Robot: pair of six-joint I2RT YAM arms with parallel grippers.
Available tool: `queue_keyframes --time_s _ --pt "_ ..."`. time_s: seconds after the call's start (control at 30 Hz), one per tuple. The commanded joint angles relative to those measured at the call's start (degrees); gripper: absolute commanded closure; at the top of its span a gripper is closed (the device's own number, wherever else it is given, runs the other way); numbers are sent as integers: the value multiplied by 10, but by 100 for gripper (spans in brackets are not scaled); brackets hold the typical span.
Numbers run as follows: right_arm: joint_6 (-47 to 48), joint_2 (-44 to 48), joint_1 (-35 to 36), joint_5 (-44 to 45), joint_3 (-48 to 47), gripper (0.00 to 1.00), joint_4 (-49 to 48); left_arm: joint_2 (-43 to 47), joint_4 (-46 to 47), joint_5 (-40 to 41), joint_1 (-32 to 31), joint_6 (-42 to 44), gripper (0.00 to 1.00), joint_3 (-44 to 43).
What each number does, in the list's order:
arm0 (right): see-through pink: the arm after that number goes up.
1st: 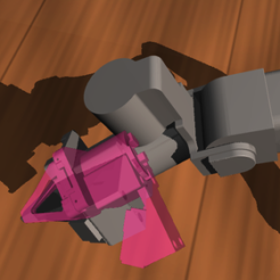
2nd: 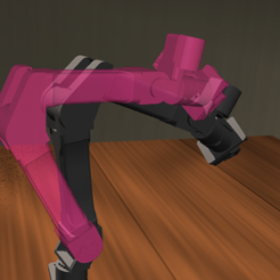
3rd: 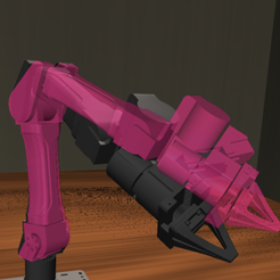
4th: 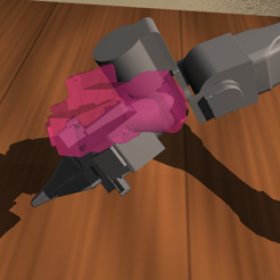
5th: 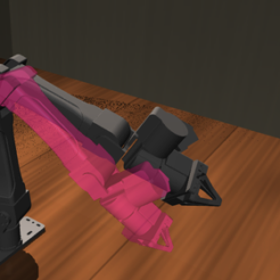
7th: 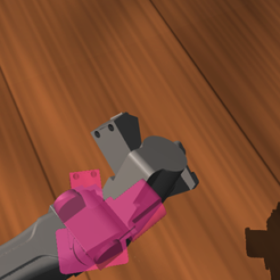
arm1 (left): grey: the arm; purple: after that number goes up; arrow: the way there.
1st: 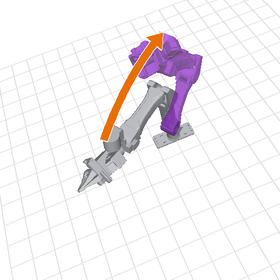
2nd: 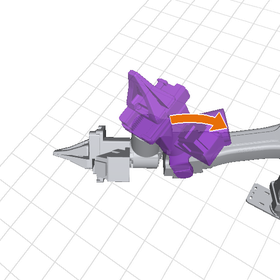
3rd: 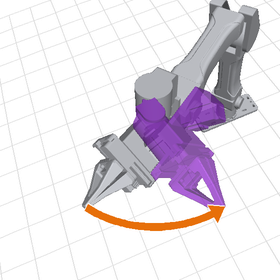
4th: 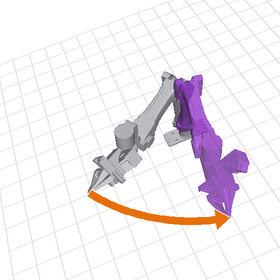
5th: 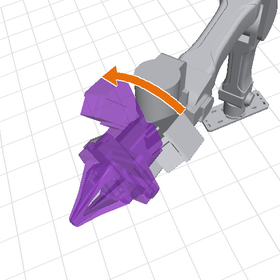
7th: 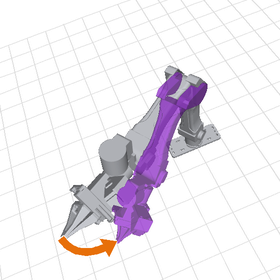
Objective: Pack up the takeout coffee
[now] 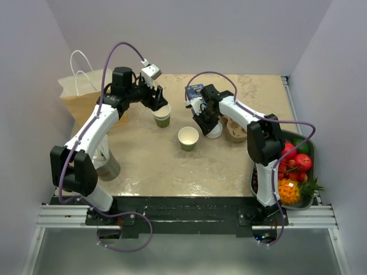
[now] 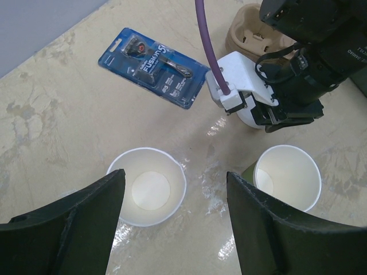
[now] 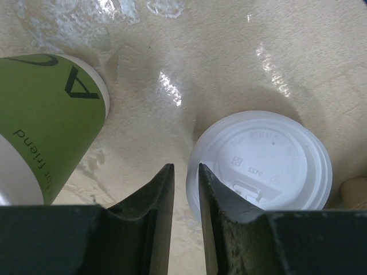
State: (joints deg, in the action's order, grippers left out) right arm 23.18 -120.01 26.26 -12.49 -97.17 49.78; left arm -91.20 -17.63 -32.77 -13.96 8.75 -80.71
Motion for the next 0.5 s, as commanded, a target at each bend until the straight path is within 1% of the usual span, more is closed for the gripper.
queue_keyframes --time_s 0.0,0.07,0.13,0.47 --pt "-2 1 2 9 -29 75 0 1 16 -3 1 7 24 -9" --pt "-3 1 2 9 -29 76 -2 1 17 -4 1 7 24 -9" --pt "-3 -1 2 9 -29 80 -1 1 17 -4 1 7 24 -9" --pt "-5 -5 2 13 -29 83 1 1 18 0 1 8 24 -7"
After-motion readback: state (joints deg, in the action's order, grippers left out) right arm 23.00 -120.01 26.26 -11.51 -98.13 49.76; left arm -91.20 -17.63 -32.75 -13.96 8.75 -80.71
